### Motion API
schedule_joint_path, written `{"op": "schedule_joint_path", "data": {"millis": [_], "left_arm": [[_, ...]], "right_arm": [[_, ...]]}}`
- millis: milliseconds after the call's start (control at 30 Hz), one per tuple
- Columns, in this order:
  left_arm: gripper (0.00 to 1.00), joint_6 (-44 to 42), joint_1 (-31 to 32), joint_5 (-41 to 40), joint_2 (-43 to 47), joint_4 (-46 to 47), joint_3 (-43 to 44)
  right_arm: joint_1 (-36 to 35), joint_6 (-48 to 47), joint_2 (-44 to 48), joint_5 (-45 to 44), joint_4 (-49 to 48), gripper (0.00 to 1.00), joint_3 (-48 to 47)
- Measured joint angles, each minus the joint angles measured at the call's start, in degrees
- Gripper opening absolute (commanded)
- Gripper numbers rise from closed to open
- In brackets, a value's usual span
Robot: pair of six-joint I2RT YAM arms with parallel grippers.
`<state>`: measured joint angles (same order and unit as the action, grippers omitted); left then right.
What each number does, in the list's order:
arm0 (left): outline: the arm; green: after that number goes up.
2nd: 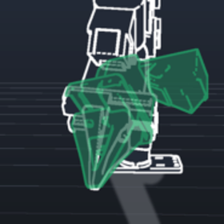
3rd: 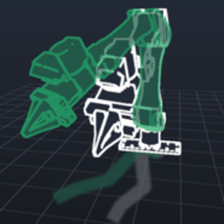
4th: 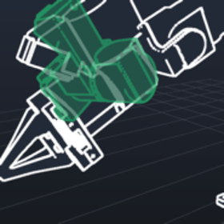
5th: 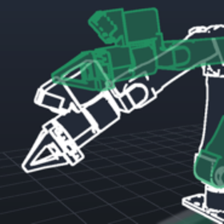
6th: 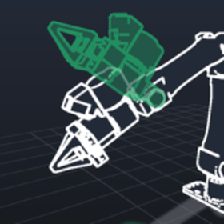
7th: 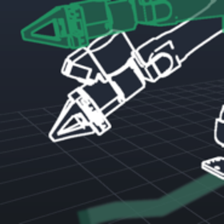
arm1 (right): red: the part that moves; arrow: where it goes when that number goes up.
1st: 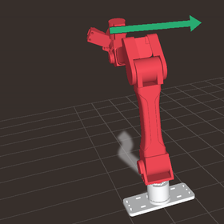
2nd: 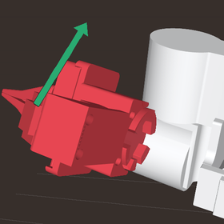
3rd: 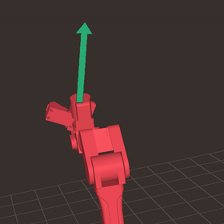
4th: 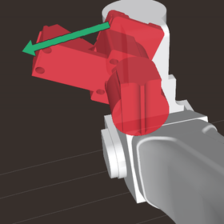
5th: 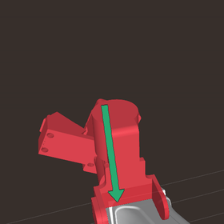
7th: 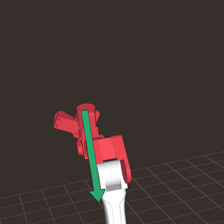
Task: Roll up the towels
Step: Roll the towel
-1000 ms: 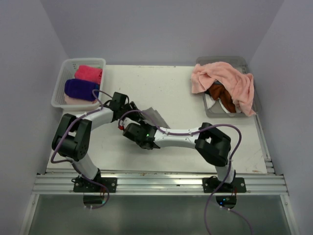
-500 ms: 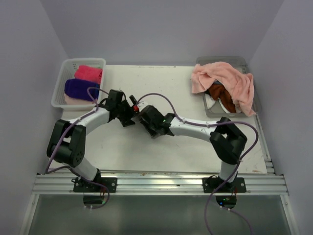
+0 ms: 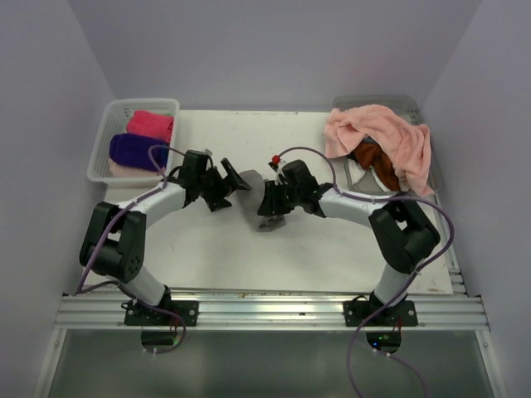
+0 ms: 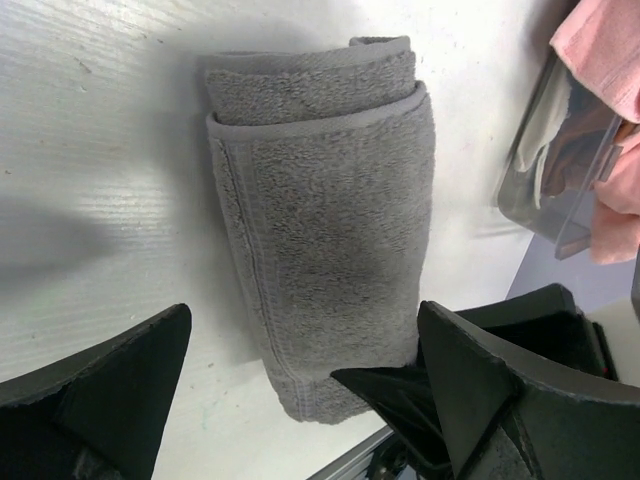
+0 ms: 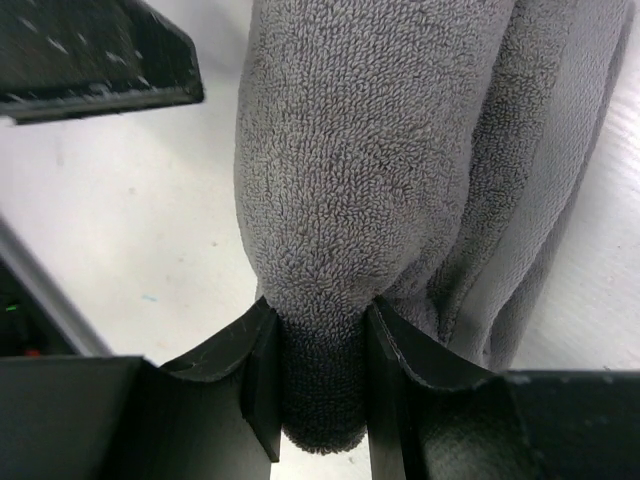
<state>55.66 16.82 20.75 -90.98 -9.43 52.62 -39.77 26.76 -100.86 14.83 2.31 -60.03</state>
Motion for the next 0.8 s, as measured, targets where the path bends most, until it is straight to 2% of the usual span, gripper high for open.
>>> {"op": "schedule_joint_path", "data": {"millis": [167, 333, 467, 500, 567, 600, 667, 700, 800], "left_arm": [[0.99, -0.94, 0.94, 1.16, -3.65, 1.66, 0.0], [0.98, -1.03, 1.75, 1.95, -6.51, 2.93, 0.35], [0.87, -1.16, 2.16, 2.54, -8.31, 3.39, 1.57], [0.8, -1.16, 2.32, 2.69, -8.66, 3.67, 1.84], [0.73, -1.05, 2.58, 3.08, -9.16, 4.13, 2.21], [0.65, -0.98, 2.75, 3.23, -9.33, 4.28, 2.45], [0.61, -0.74, 3.13, 3.28, -9.42, 4.35, 2.84], [0.55, -0.74, 3.21, 3.26, -9.42, 4.37, 2.95], [0.52, -0.55, 3.26, 3.1, -9.42, 4.26, 3.23]], "right_arm": [[3.85, 4.42, -0.87, 8.68, -4.07, 0.28, 1.6], [4.9, 6.8, -2.58, 13.6, -6.32, 0.3, 1.73], [5.46, 7.8, -3.08, 15.21, -7.04, 0.32, 1.9], [5.55, 7.78, -3.08, 15.23, -6.97, 0.34, 1.9], [5.6, 7.74, -3.08, 15.13, -6.47, 0.5, 1.86], [5.6, 7.48, -3.06, 15.04, -5.92, 0.57, 1.75], [5.46, 6.64, -2.95, 14.53, -4.17, 0.74, 1.2], [5.33, 6.08, -2.78, 13.84, -2.6, 0.79, 0.68], [4.52, 3.52, -0.98, 9.05, 3.28, 0.87, -0.48]]}}
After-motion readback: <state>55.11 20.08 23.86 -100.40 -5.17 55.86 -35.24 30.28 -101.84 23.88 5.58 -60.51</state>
